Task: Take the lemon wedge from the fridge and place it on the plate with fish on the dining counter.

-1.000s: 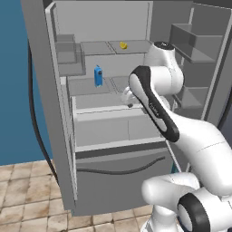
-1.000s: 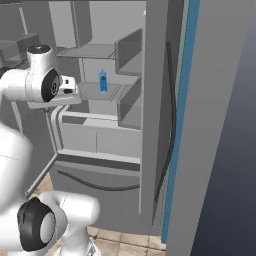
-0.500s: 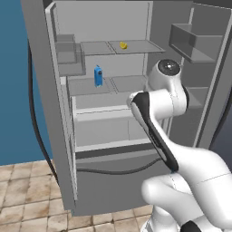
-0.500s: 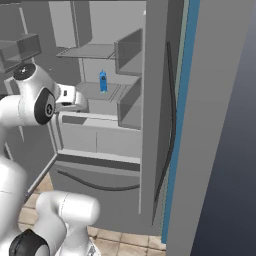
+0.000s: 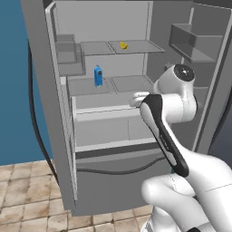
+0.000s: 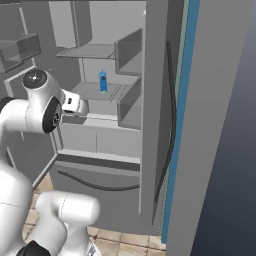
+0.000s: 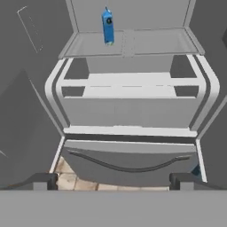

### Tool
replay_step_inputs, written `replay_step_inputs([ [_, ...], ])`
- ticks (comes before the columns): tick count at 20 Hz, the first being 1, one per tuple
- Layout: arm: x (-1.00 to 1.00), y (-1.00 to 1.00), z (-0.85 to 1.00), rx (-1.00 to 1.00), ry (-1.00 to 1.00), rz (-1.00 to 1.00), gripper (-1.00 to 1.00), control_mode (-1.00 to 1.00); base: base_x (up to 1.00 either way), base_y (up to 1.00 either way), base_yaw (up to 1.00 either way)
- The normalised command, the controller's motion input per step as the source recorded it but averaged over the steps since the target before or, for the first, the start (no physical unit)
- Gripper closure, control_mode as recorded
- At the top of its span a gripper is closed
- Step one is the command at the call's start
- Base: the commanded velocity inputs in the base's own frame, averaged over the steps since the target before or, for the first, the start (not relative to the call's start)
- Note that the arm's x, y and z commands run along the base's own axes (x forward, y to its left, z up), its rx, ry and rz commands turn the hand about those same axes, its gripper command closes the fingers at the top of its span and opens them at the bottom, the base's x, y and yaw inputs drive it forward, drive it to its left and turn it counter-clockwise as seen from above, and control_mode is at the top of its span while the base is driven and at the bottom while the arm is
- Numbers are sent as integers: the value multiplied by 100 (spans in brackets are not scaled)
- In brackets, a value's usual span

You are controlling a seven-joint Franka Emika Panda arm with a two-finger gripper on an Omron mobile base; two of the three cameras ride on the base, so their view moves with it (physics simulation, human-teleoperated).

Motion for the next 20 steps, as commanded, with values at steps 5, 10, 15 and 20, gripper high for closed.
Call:
replay_step_inputs([
  [5, 2, 19, 0, 1, -2, -2, -100, -100, 0, 0, 0],
  [10, 40, 40, 0, 0, -3, -11, -100, -100, 0, 0, 0],
  [15, 62, 9, 0, 0, 0, -5, -100, -100, 0, 0, 0],
  [20, 12, -55, 0, 4, 0, -3, -100, -100, 0, 0, 0],
])
